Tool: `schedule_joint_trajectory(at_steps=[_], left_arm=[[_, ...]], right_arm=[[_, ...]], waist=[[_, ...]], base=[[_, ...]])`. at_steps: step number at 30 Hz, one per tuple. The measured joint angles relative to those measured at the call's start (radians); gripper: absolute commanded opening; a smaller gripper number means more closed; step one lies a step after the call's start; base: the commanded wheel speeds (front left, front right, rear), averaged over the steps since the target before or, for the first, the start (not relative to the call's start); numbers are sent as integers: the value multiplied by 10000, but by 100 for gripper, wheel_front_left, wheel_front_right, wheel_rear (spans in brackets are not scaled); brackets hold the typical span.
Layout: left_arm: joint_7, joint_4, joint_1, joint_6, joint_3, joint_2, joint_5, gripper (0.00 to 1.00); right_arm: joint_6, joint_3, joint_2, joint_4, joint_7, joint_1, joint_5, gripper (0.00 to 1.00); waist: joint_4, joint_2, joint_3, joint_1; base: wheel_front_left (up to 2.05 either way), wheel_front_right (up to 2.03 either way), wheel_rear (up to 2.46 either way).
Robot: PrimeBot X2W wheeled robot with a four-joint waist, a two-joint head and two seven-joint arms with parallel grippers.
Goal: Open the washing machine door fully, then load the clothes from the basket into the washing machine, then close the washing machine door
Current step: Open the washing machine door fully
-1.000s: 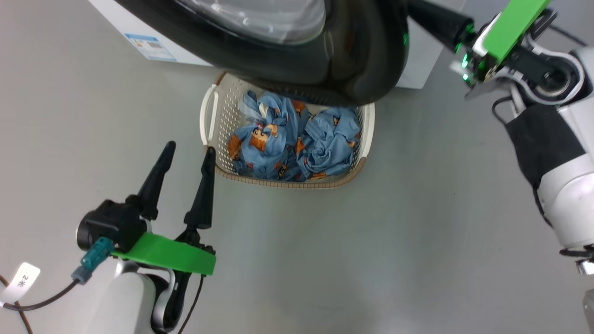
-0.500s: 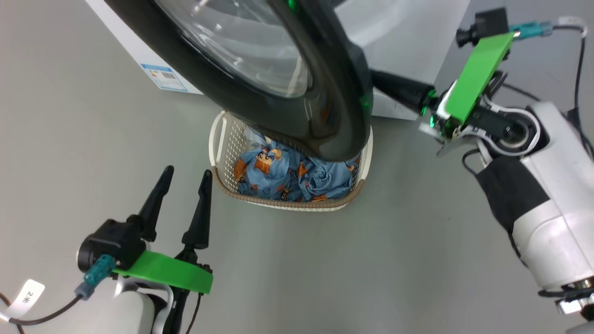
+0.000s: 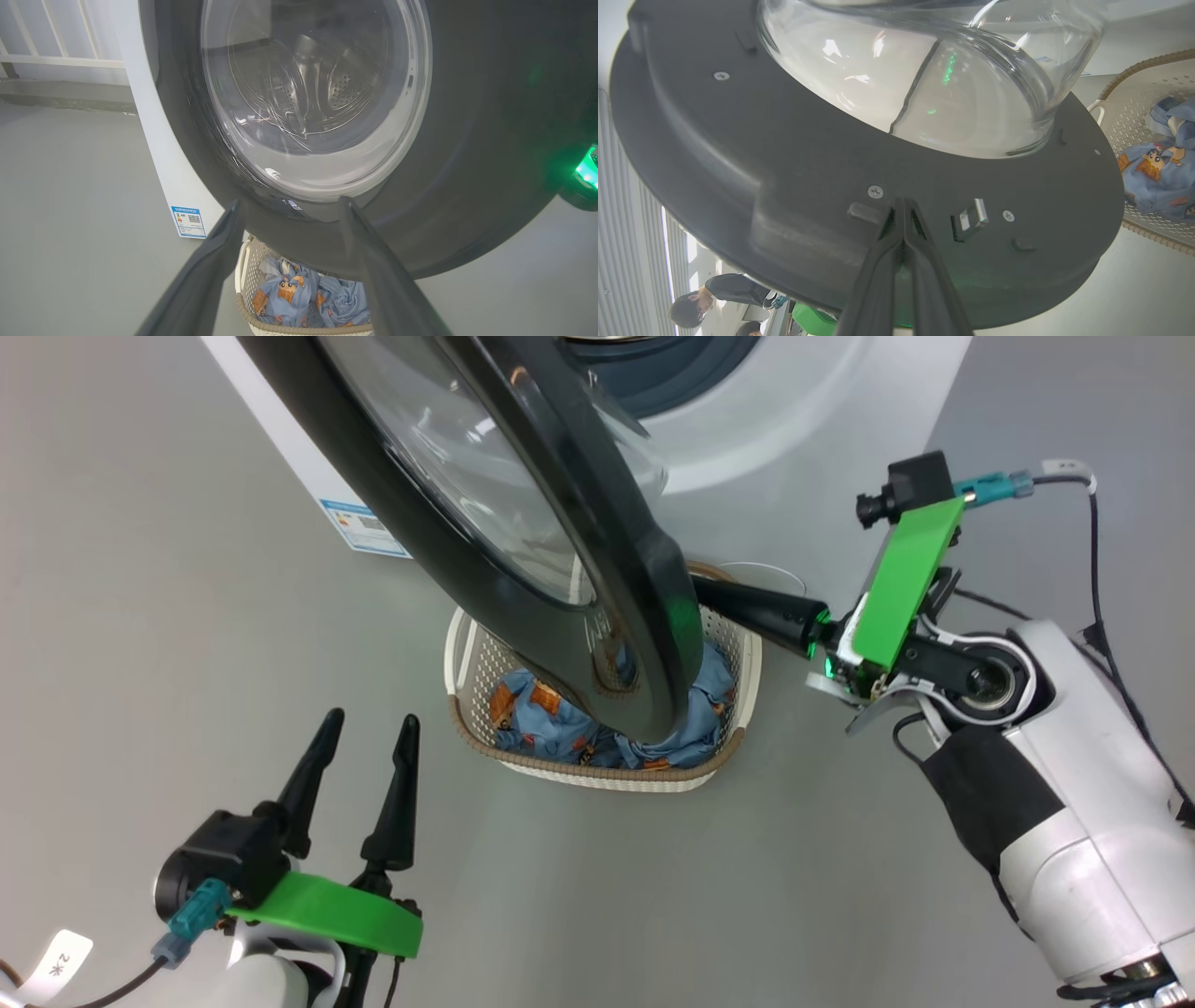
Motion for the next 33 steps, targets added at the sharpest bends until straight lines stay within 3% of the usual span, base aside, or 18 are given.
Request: schedule_joint_trajectory(at_steps=[33], left_arm=[[0, 56, 396, 0, 140, -102, 71, 100]], right_arm=[[0, 815, 740, -633, 798, 1159, 67, 0]], waist=[[942, 0, -564, 0]], base=[[0, 0, 0]])
